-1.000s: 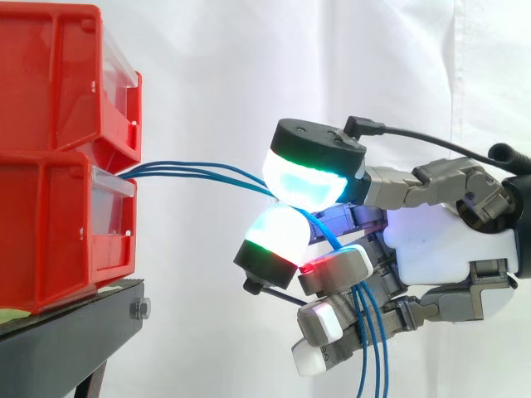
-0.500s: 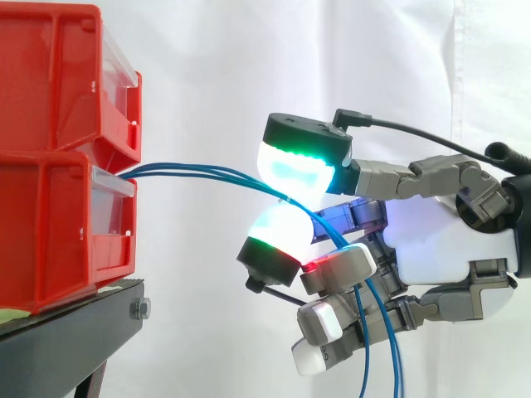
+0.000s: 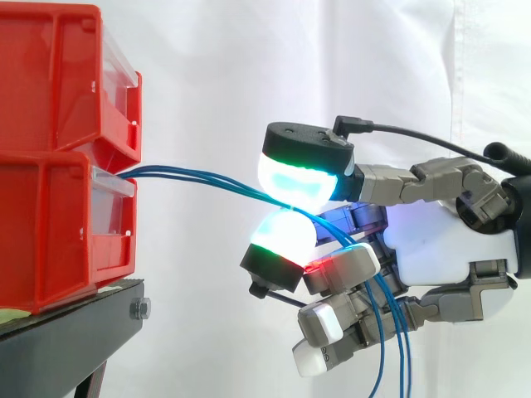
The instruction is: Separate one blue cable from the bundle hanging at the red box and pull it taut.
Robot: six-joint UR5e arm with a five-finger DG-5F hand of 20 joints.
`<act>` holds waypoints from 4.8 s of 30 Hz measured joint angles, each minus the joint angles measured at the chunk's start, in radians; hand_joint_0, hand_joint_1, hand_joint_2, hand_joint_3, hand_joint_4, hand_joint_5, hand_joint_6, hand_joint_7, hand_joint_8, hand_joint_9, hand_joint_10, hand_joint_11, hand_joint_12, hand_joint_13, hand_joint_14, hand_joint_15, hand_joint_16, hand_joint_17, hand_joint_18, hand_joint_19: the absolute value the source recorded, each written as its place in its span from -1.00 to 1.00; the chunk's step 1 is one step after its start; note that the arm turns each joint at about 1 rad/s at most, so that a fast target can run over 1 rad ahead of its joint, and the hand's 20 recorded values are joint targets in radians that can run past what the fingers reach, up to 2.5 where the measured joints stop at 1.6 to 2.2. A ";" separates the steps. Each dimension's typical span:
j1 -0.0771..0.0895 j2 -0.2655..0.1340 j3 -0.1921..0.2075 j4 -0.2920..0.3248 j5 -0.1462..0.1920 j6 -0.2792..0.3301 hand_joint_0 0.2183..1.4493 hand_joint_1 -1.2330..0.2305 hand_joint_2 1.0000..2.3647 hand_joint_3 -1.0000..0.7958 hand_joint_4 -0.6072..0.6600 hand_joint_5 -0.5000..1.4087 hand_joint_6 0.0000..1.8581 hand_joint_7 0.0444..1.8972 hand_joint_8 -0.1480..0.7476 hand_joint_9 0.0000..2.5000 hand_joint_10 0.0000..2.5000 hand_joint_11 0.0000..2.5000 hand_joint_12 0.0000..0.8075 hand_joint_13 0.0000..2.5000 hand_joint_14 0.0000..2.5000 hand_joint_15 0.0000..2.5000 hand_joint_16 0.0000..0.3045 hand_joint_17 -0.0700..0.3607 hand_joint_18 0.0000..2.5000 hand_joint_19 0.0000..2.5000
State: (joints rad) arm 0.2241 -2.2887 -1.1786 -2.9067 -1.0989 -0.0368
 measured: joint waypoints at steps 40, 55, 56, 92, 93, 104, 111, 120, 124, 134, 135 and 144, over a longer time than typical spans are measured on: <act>-0.019 0.033 0.000 -0.092 0.006 0.000 -0.53 -0.45 -1.00 -0.44 0.16 -0.64 -0.03 0.24 -0.08 -0.03 -0.97 0.14 -0.10 -0.26 -0.98 -0.30 -0.71 -0.21 -0.44 -0.56; -0.020 0.063 0.000 -0.137 0.058 -0.019 -0.55 -0.14 -1.00 -0.44 0.17 -0.64 -0.05 0.20 -0.03 -0.03 -0.94 0.11 -0.06 -0.26 -0.98 -0.30 -0.69 -0.19 -0.44 -0.56; -0.020 0.063 0.000 -0.139 0.058 -0.019 -0.53 -0.08 -1.00 -0.44 0.17 -0.64 -0.05 0.21 -0.05 -0.03 -0.96 0.12 -0.07 -0.26 -0.98 -0.30 -0.70 -0.19 -0.44 -0.55; -0.014 0.064 0.000 -0.151 0.062 -0.020 -0.17 -0.51 -1.00 -0.44 0.07 -0.66 -0.02 0.19 -0.13 -0.03 -1.00 0.15 -0.15 -0.25 -0.98 -0.30 -0.73 -0.25 -0.42 -0.56; -0.014 0.064 0.000 -0.151 0.062 -0.020 -0.18 -0.52 -1.00 -0.44 0.08 -0.66 -0.02 0.19 -0.14 -0.03 -1.00 0.17 -0.16 -0.25 -0.98 -0.30 -0.74 -0.25 -0.42 -0.55; -0.012 0.064 0.000 -0.149 0.065 -0.020 -0.56 -0.27 -1.00 -0.44 0.18 -0.65 -0.03 0.21 -0.03 -0.03 -0.93 0.10 -0.05 -0.25 -0.98 -0.29 -0.69 -0.18 -0.43 -0.55; -0.012 0.063 0.000 -0.149 0.065 -0.020 -0.41 -0.03 -1.00 -0.44 0.18 -0.66 -0.03 0.25 -0.09 -0.02 -1.00 0.15 -0.12 -0.27 -0.98 -0.29 -0.72 -0.23 -0.46 -0.54; -0.012 0.064 0.000 -0.150 0.065 -0.020 -0.35 -0.24 -0.97 -0.10 0.20 -0.66 -0.01 0.32 -0.10 -0.02 -1.00 0.16 -0.12 -0.27 -0.98 -0.29 -0.72 -0.23 -0.46 -0.54; -0.012 0.063 0.000 -0.150 0.065 -0.021 -0.28 -0.34 -0.98 -0.14 0.09 -0.66 0.00 0.30 -0.15 -0.03 -1.00 0.18 -0.13 -0.28 -0.98 -0.29 -0.72 -0.23 -0.47 -0.54; -0.012 0.063 0.000 -0.148 0.065 -0.021 -0.17 -0.44 -1.00 -0.44 0.02 -0.67 0.00 0.16 -0.19 -0.05 -1.00 0.16 -0.16 -0.28 -0.98 -0.29 -0.73 -0.25 -0.48 -0.55; -0.012 0.064 0.000 -0.147 0.065 -0.021 -0.19 -0.45 -1.00 -0.44 0.04 -0.67 0.00 0.16 -0.18 -0.05 -1.00 0.16 -0.16 -0.28 -0.98 -0.28 -0.73 -0.25 -0.48 -0.55; -0.014 0.063 0.000 -0.147 0.062 -0.022 -0.48 -0.42 -1.00 -0.44 0.12 -0.67 -0.01 0.20 -0.11 -0.05 -1.00 0.16 -0.11 -0.29 -0.98 -0.28 -0.72 -0.23 -0.48 -0.54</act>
State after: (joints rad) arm 0.2100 -2.2254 -1.1781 -3.0542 -1.0366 -0.0583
